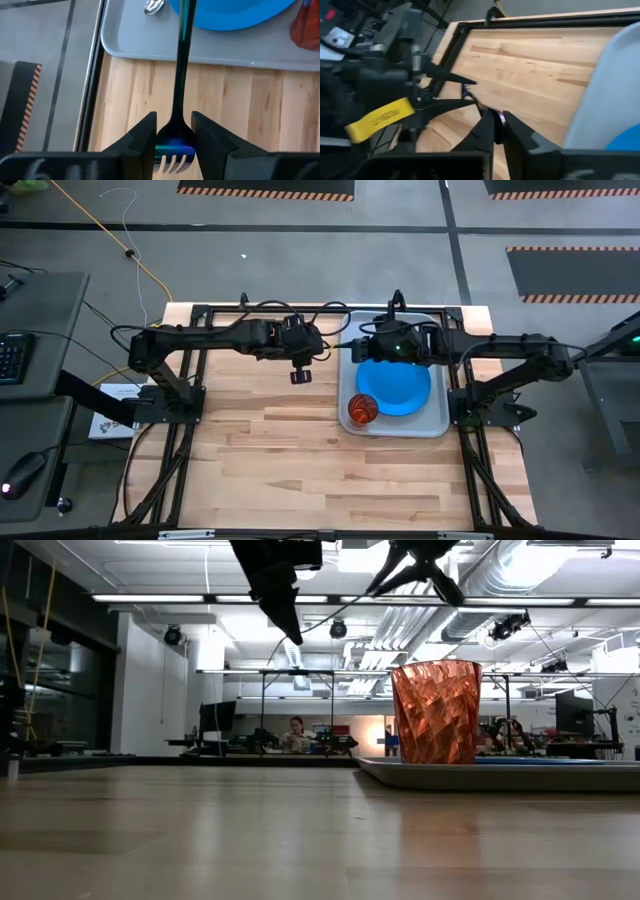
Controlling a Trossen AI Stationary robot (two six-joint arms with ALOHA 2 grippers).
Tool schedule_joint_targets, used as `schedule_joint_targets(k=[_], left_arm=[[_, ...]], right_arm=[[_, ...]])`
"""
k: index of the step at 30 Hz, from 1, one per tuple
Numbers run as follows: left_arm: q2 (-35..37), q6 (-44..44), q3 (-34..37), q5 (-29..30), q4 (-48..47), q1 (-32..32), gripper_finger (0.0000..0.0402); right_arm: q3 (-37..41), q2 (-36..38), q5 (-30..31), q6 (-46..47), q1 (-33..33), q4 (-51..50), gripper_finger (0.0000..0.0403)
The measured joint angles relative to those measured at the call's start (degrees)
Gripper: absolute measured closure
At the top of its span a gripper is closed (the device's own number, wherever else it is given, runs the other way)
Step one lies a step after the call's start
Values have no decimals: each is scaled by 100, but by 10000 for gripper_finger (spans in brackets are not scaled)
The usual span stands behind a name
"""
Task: Pick and place plate/cup/fork/spoon on tray
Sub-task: Put the blue fork to the right of the yellow spoon on the gray serving tray
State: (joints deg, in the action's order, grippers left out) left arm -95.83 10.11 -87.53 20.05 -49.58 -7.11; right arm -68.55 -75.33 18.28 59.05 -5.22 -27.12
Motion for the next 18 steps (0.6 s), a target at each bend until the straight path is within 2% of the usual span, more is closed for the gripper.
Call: schedule_joint_targets(k=[4, 8, 15, 18], left_arm=[[0, -81, 0, -199, -1, -4, 298], [0, -149, -33, -455, 9, -96, 274], [4, -299, -787, -1434, -325, -399, 205], [93, -471, -1117, -2179, -253, -605, 183]], right_arm=[[-5, 21, -82, -97, 0, -35, 393], [-5, 75, -109, -302, -3, -202, 400], [9, 280, -26, -417, -172, -1229, 402], [8, 425, -15, -911, -192, -1465, 402]])
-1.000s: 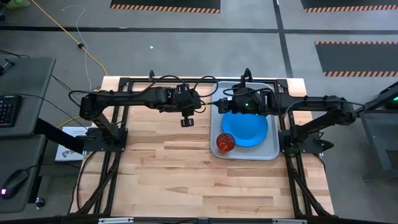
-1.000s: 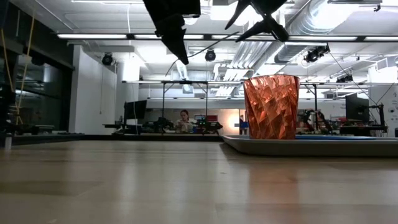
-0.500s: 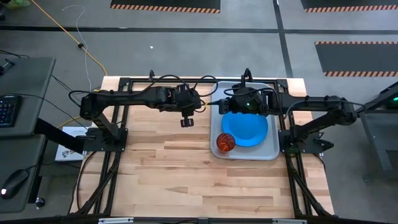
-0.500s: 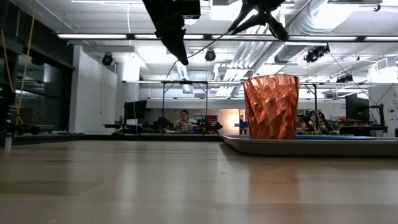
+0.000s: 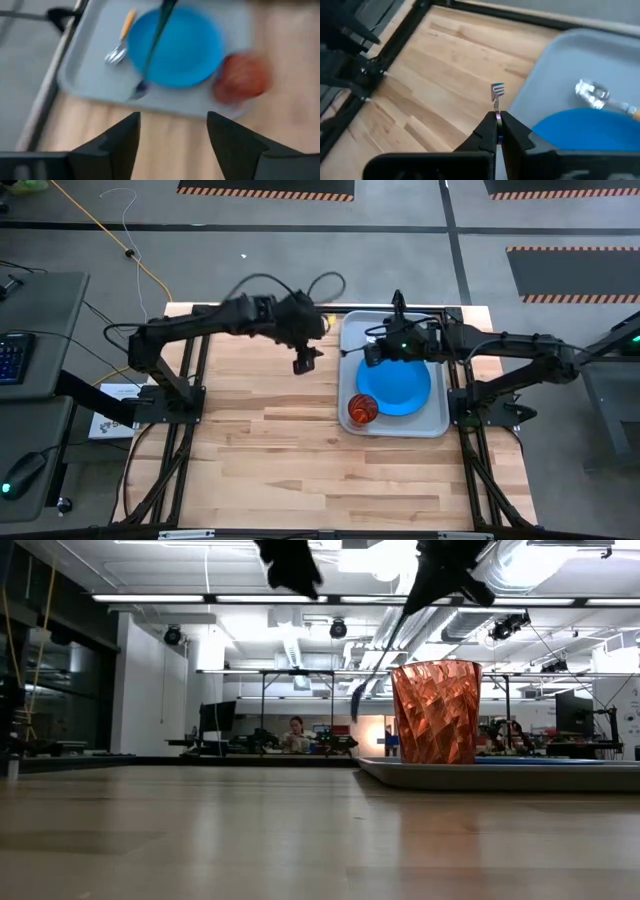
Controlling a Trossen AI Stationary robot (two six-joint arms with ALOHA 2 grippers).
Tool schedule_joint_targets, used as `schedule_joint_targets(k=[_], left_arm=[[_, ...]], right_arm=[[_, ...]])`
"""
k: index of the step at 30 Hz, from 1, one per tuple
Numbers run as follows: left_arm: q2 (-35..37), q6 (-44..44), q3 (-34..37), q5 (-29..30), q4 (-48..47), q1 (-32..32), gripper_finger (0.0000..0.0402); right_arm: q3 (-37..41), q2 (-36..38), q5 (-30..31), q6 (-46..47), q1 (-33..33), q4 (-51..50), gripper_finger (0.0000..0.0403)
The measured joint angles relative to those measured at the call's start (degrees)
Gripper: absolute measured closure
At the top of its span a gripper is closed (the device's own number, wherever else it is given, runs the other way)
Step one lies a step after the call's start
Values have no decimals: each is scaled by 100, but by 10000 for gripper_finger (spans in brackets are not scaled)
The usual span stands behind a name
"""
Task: Pick and place plate/cup/fork/spoon on tray
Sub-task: Put the blue fork to the right of the yellow spoon on the gray serving tray
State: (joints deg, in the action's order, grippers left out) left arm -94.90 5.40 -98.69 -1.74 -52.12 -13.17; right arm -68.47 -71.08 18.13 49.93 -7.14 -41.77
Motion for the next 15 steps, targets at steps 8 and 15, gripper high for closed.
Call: schedule_joint_targets(k=[8, 15], left_arm=[[815, -1949, 1022, -2560, 2804, -921, 166], [1276, -4828, 3016, -2557, 6704, -1246, 165]], right_arm=[[-1075, 18, 819, -2355, 420, -915, 403], [-1956, -282, 2688, -4207, 1092, -1208, 403]])
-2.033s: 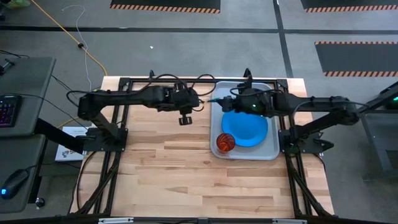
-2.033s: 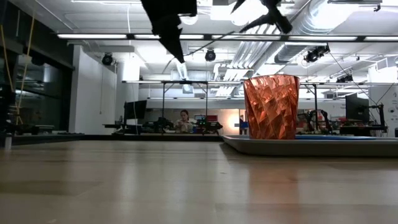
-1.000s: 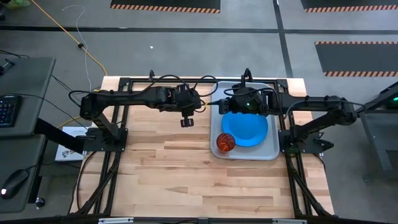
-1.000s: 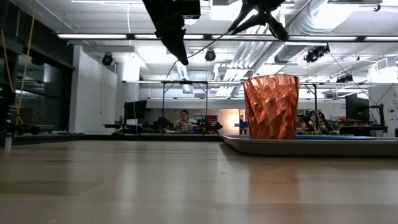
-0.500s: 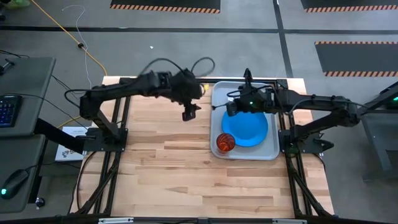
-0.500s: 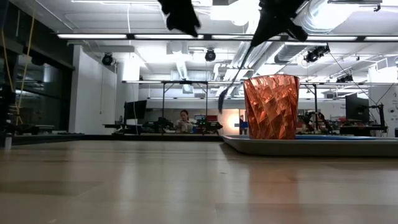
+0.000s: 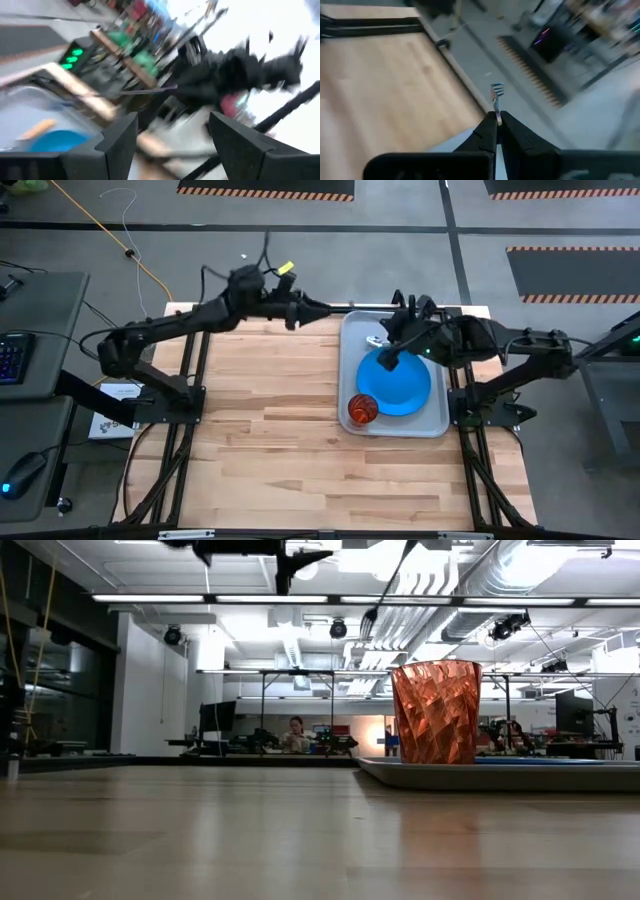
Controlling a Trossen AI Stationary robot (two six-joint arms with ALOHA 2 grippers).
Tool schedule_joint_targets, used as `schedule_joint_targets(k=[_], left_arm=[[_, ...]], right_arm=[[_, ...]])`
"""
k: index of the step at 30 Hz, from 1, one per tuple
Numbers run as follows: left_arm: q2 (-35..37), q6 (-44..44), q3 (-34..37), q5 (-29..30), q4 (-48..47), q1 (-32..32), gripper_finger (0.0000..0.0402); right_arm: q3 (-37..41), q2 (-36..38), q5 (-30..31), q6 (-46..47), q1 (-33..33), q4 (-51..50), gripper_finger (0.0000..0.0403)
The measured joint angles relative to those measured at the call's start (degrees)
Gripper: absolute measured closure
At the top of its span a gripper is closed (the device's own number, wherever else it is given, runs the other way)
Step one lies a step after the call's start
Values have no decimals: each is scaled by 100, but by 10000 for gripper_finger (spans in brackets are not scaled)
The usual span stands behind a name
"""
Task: Pick and place plate/cup/fork/spoon on tray
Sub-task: Put the blue fork to the right of the yellow spoon on the gray serving tray
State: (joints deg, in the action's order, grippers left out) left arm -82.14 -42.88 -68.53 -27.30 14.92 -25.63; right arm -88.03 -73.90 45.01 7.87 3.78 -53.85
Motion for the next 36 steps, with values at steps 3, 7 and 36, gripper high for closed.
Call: schedule_joint_targets(k=[3, 7, 36], left_arm=[[-83, -1789, 705, 558, 1707, 66, 165], [-339, -3516, 1155, 1605, 2815, 279, 165], [-646, -4659, 1169, 3348, 2839, 337, 165]], right_arm=[[-187, -242, 781, -559, 169, 66, 403], [-440, -633, 1493, -1442, 273, 451, 403], [-1366, -1771, 1021, -4455, 794, 1142, 403]])
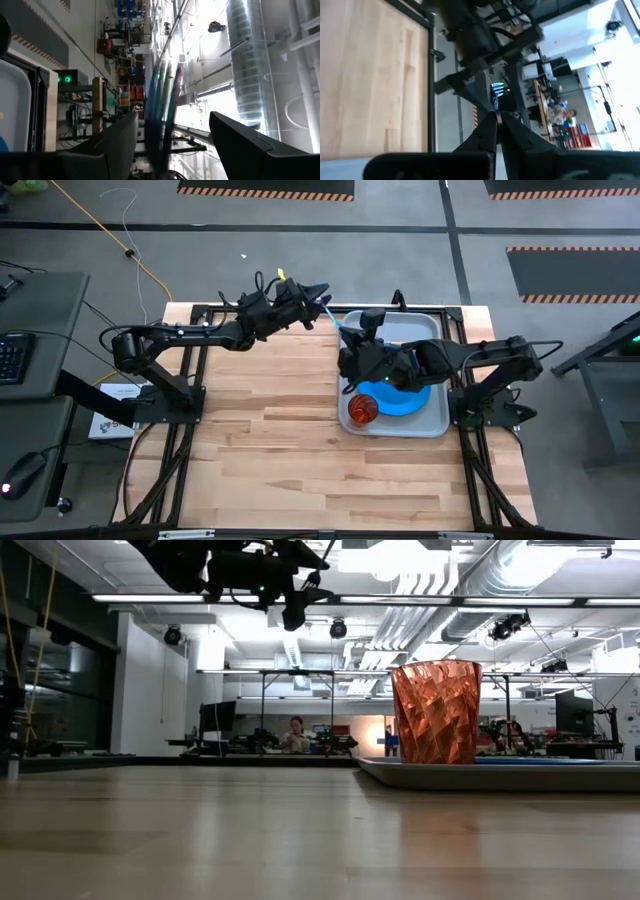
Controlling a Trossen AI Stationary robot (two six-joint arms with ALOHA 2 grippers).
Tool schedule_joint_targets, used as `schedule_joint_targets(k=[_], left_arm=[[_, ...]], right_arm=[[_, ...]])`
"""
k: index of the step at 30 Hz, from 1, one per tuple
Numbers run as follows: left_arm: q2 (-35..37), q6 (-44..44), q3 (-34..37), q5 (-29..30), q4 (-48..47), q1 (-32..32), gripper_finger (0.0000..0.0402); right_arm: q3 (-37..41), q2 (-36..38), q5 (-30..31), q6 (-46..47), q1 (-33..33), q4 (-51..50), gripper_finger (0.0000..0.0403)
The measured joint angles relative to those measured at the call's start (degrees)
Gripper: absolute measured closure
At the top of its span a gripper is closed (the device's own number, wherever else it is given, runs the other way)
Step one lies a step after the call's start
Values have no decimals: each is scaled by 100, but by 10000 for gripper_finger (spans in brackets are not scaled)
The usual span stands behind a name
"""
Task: Pick and place plate/cup/fork/spoon on tray
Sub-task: Put the blue fork to the right of the yellow spoon on the gray serving tray
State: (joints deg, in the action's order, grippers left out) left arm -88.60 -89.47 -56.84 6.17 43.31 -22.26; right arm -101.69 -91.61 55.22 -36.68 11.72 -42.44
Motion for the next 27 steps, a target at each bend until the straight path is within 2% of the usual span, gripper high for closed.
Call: schedule_joint_targets(k=[5, 8, 11, 17, 18, 22, 27], left_arm=[[0, 2, 0, -7, 2, 15, 166], [0, 69, 0, -9, -1, 54, 185], [0, 167, 0, -13, -5, 84, 230], [-2, 265, 0, 30, 0, 90, 369], [-2, 247, 0, 30, 29, 90, 383], [0, 278, -9, 13, 35, 83, 380], [10, 468, -20, -28, 143, -19, 397]], right_arm=[[0, 0, -81, 63, 8, -316, 403], [0, 0, -81, 62, 8, -402, 403], [-2, 0, -87, 61, 12, -447, 403], [-4, 2, -95, 27, 37, -488, 403], [-4, 0, -80, -5, 50, -544, 402], [-2, -2, 109, -38, 135, -525, 397], [-2, -4, 424, 214, 249, -532, 365]])
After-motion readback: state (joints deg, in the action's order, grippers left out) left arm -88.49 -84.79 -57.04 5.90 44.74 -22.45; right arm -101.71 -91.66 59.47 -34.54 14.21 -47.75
